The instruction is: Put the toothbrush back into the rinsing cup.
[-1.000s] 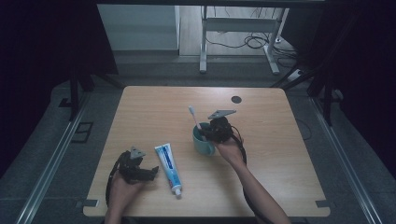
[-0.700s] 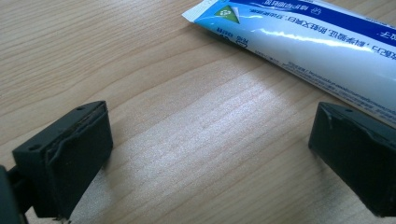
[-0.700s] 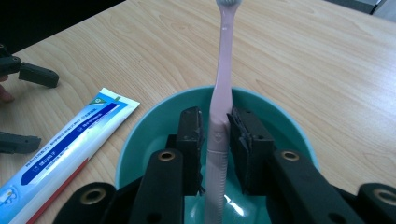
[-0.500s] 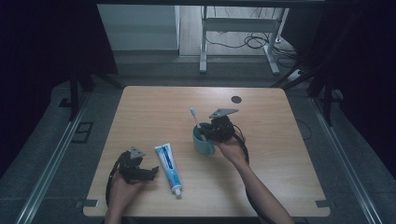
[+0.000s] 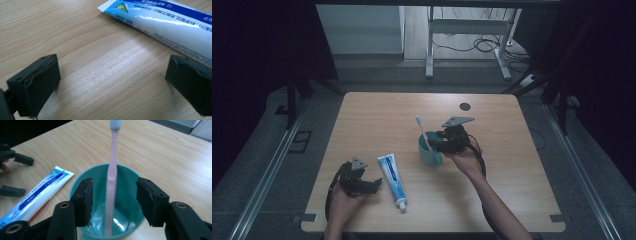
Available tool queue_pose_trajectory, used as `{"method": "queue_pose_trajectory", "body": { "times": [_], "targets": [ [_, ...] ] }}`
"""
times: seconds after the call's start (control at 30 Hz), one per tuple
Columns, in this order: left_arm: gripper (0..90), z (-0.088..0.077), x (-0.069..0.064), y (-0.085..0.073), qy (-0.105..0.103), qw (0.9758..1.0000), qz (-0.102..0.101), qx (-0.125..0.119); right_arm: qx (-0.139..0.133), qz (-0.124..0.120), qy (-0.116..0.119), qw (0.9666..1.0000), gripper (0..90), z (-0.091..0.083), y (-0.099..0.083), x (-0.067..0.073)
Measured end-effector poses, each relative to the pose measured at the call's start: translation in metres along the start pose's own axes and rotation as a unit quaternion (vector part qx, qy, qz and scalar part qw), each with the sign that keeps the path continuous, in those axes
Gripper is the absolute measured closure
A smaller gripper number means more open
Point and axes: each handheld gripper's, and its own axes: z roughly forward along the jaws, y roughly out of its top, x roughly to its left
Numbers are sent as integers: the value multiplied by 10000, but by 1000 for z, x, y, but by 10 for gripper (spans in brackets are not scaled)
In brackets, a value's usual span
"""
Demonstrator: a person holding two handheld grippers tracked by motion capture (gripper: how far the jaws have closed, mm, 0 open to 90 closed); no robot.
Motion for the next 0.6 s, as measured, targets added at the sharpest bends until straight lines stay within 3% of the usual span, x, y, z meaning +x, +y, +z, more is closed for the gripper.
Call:
{"method": "queue_pose_trajectory", "body": {
  "times": [0.33, 0.6],
  "targets": [
    [0, 0, 0, 0, 1, 10000, 2, 0, -83, 136, 80, 9998, 391, -16, -7, -6],
    [0, 0, 0, 0, 0, 10000, 0, -1, -123, 80, -32, 9999, 316, -25, -14, -8]
  ]
}}
